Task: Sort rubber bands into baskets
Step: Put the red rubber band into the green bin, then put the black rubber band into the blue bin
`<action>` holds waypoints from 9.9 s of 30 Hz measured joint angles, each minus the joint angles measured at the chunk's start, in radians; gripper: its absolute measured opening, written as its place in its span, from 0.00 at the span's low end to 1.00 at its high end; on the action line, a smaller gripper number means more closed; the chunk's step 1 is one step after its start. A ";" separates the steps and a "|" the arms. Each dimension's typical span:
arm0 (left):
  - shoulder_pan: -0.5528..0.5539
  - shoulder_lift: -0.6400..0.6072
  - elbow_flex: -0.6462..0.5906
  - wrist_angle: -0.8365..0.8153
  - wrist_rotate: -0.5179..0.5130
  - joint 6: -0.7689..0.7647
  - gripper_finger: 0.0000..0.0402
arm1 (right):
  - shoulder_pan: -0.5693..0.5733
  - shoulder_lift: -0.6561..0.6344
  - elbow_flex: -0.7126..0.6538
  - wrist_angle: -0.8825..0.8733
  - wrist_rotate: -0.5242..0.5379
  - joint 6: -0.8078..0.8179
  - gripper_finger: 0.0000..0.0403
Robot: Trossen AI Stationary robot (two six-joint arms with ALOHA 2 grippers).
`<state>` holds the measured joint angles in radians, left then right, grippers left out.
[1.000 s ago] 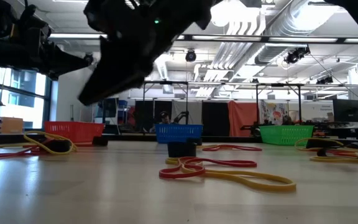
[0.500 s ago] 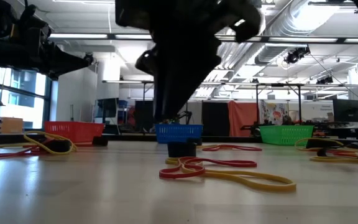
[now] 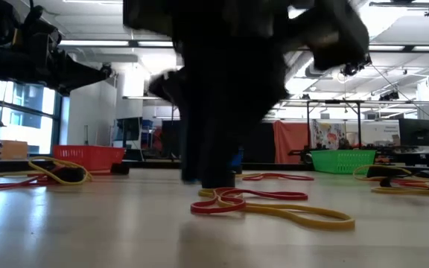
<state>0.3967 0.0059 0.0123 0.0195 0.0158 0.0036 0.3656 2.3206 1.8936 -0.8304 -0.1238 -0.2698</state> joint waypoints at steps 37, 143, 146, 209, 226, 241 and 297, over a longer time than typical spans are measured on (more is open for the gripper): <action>0.000 0.000 0.000 0.000 -0.001 0.000 0.01 | -0.011 0.031 -0.010 0.028 0.045 -0.098 0.00; 0.000 0.000 0.000 0.000 -0.001 0.000 0.01 | -1.089 -0.804 -0.860 0.118 1.053 0.470 0.00; 0.000 0.000 0.000 0.000 -0.001 0.000 0.01 | -1.101 -0.804 -0.883 0.142 1.033 0.471 0.00; 0.000 0.000 0.000 0.000 -0.001 0.000 0.01 | -0.792 -0.936 -0.926 0.694 0.453 0.298 0.00; 0.000 0.000 0.000 0.000 -0.001 0.000 0.01 | -0.723 -0.762 -0.926 1.032 0.206 0.260 0.00; 0.000 0.000 0.000 0.000 -0.001 0.000 0.01 | -0.834 -0.622 -0.926 1.080 0.259 0.380 0.00; -0.001 0.000 0.000 0.052 0.186 -0.020 0.00 | -0.211 -0.608 -0.926 0.985 0.213 0.273 0.00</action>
<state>0.3962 0.0063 0.0124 0.0718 0.2015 -0.0167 0.1544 1.7130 0.9672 0.1543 0.0893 0.0027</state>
